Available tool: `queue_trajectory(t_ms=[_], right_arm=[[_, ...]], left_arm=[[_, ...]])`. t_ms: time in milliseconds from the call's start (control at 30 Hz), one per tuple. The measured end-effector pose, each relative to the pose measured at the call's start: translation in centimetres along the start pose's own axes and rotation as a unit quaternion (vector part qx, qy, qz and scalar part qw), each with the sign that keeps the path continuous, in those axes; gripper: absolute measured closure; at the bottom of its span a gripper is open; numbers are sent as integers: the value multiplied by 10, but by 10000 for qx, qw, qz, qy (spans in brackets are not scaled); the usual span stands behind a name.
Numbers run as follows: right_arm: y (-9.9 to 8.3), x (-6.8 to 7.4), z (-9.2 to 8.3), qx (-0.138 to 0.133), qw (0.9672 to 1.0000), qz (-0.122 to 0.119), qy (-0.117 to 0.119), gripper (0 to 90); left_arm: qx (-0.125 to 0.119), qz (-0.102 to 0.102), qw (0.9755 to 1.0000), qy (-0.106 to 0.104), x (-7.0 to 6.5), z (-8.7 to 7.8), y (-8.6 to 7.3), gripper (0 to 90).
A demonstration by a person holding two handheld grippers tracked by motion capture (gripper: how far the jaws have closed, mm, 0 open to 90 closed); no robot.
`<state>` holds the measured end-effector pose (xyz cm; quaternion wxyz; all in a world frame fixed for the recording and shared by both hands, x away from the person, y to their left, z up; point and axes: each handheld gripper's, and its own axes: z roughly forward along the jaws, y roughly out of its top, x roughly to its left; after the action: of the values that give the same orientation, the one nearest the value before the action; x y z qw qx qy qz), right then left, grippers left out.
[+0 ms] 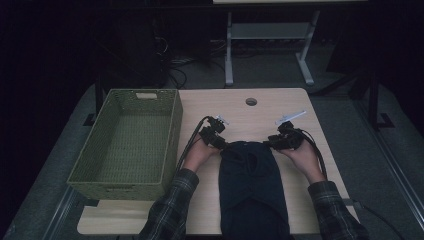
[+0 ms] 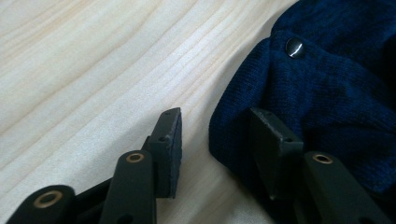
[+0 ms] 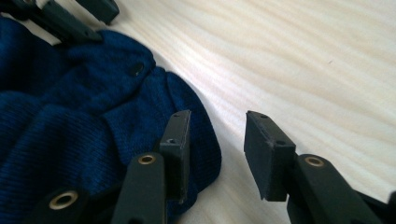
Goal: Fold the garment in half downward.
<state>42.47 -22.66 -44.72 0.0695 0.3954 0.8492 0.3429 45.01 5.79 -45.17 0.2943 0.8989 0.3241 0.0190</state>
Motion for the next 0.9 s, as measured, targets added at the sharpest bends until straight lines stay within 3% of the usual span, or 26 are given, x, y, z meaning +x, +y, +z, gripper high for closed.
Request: queue_trajectory(t_ms=[233, 367, 600, 900], right_arm=[[-6, -1, 10, 205, 9997, 36, 159, 624], [-8, 0, 11, 223, 9994, 172, 212, 707], [-13, 1, 11, 53, 9992, 281, 278, 823], [-11, 7, 6, 38, 10000, -16, 12, 863]], left_arm=[[-86, -74, 9997, -204, 0, 1, -3, 636], [-68, -10, 9996, -269, -1, 1, -3, 697], [-87, -114, 9994, -317, -2, 0, -3, 764], [-77, -58, 9998, -155, -4, -6, -2, 838]])
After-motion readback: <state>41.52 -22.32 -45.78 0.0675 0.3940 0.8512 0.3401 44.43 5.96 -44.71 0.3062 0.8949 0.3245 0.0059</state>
